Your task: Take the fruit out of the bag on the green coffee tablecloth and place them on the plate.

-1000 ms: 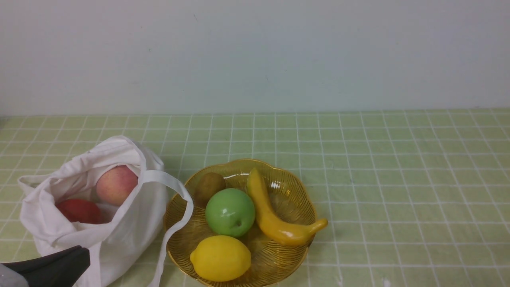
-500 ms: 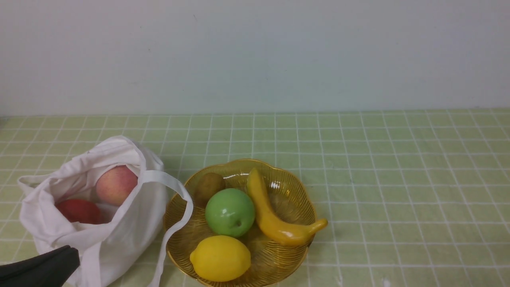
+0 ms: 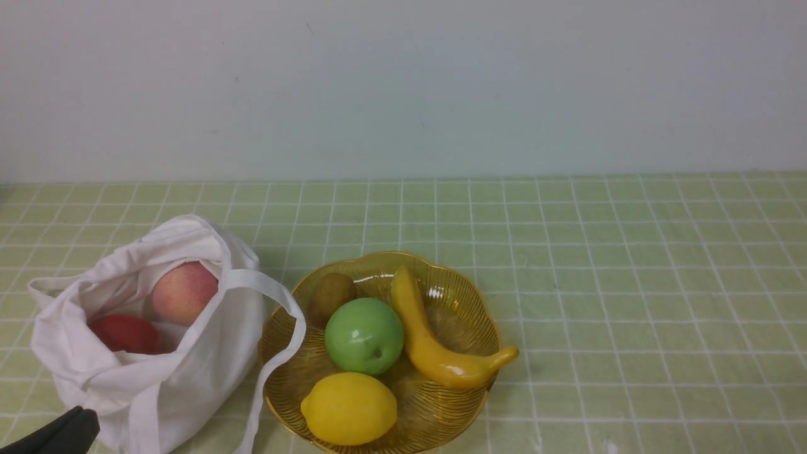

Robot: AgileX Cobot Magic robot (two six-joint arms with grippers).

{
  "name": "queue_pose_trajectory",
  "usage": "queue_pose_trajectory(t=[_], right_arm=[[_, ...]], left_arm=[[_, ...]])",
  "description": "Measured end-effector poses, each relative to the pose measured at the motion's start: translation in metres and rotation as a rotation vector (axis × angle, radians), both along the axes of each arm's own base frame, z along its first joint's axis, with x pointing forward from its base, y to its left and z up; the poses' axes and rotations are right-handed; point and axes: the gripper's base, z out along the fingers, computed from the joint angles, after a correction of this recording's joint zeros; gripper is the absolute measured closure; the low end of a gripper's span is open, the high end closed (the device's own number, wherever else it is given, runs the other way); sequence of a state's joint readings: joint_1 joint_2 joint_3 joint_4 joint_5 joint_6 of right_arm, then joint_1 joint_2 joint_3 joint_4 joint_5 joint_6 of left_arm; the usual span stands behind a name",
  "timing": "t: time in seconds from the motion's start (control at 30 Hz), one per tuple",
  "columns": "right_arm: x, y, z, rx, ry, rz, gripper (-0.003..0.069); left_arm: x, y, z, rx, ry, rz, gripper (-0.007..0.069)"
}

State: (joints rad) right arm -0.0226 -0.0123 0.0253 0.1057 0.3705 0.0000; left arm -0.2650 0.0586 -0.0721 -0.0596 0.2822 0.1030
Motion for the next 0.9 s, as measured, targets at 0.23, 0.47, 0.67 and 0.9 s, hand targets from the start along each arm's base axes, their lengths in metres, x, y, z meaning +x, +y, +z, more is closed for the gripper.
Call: queue_pose_trajectory(t=[0.23,0.47,0.67,0.9], right_arm=[[0.0,0.0,0.0,0.0,0.0,0.0,0.0673],[0.0,0.0,0.0,0.0,0.0,0.0,0.0673],[0.0,0.0,0.0,0.0,0.0,0.0,0.0673],[0.0,0.0,0.0,0.0,0.0,0.0,0.0673]], left_arm=[[-0.002,0.002,-0.03,0.0,0.032,0.027,0.0632],[-0.003,0.003,-0.036,-0.007,0.11,0.039,0.0632],[-0.004,0.003,-0.038,-0.003,0.13,0.04,0.0632],[-0.004,0.004,-0.038,-0.002,0.132,0.057,0.0632]])
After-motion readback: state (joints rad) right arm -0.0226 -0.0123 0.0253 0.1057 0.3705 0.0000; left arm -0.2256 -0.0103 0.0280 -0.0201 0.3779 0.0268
